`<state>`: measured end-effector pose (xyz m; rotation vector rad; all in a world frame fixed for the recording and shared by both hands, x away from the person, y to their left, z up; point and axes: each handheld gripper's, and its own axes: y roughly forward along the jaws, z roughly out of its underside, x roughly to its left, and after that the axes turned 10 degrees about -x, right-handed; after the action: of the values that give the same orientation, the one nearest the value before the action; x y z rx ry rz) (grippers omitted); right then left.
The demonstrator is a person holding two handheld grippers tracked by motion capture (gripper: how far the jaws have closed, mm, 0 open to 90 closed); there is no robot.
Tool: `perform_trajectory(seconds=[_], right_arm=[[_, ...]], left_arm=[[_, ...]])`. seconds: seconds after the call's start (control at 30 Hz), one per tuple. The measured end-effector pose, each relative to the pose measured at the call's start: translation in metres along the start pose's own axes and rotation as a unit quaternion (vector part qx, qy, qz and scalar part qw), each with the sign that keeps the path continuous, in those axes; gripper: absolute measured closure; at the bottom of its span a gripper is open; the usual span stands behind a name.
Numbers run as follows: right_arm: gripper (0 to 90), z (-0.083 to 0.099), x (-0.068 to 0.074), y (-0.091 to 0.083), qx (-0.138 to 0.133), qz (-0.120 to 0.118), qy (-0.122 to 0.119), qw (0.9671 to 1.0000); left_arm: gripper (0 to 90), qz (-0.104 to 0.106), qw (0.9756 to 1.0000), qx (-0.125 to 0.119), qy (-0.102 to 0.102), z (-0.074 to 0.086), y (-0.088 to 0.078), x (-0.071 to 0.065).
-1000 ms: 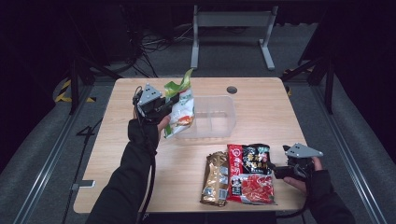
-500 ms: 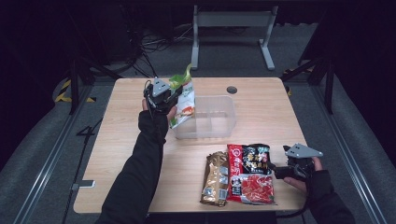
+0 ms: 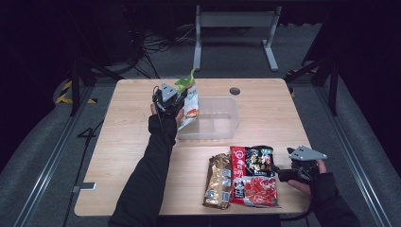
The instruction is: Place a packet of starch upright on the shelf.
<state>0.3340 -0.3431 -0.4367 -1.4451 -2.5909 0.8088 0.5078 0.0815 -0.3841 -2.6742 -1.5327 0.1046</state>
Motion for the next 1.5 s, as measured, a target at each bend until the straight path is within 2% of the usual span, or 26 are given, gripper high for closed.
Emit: perform_trajectory(seconds=[0.07,0.2,0.33,0.43,0.6,0.67,0.7,0.73,0.87,1.03,1.4,1.5], right_arm=[[13.2,0.000,0.000,0.000,0.000,0.000,-0.001,1.0000],[13.3,0.000,0.001,0.001,0.002,0.000,-0.002,1.0000],[13.3,0.000,0.002,0.002,0.003,-0.002,-0.004,1.0000],[13.3,0.000,0.003,0.002,0.004,-0.004,-0.005,1.0000],[13.3,0.000,0.002,0.002,0.005,-0.005,-0.005,1.0000],[13.3,0.000,0.002,0.002,0.006,-0.005,-0.006,1.0000],[13.3,0.000,0.002,0.002,0.006,-0.005,-0.007,0.9999],[13.3,0.000,0.003,0.002,0.007,-0.006,-0.008,0.9999],[13.3,-0.001,0.003,0.002,0.005,-0.005,-0.007,0.9999],[13.2,-0.001,0.005,0.004,0.009,-0.005,-0.013,0.9999],[13.2,-0.001,0.004,0.003,0.008,-0.006,-0.009,0.9999],[13.2,-0.002,0.004,0.003,0.007,-0.007,-0.009,0.9999]], left_arm=[[85.7,-0.001,0.9999,-0.006,-0.012,0.004,-0.002,0.003],[85.4,0.005,0.9999,-0.001,-0.012,0.007,-0.004,0.007],[84.7,0.007,0.9999,0.005,0.011,0.010,-0.009,0.011],[84.9,0.012,0.9998,0.006,0.017,0.011,-0.012,0.013],[84.5,0.004,0.9987,0.008,0.051,0.014,-0.018,0.008],[77.1,0.021,0.9980,0.014,0.058,0.016,-0.019,0.006],[75.7,0.025,0.9968,0.021,0.073,0.018,-0.020,0.003],[74.5,0.029,0.9962,0.015,0.081,0.020,-0.021,0.002],[69.8,0.035,0.9968,0.012,0.072,0.020,-0.025,0.001],[66.4,0.040,0.9963,0.015,0.074,0.019,-0.029,0.002],[55.3,0.058,0.9948,0.019,0.081,0.009,-0.045,0.003],[49.7,0.062,0.9943,0.024,0.083,0.007,-0.050,0.003]])
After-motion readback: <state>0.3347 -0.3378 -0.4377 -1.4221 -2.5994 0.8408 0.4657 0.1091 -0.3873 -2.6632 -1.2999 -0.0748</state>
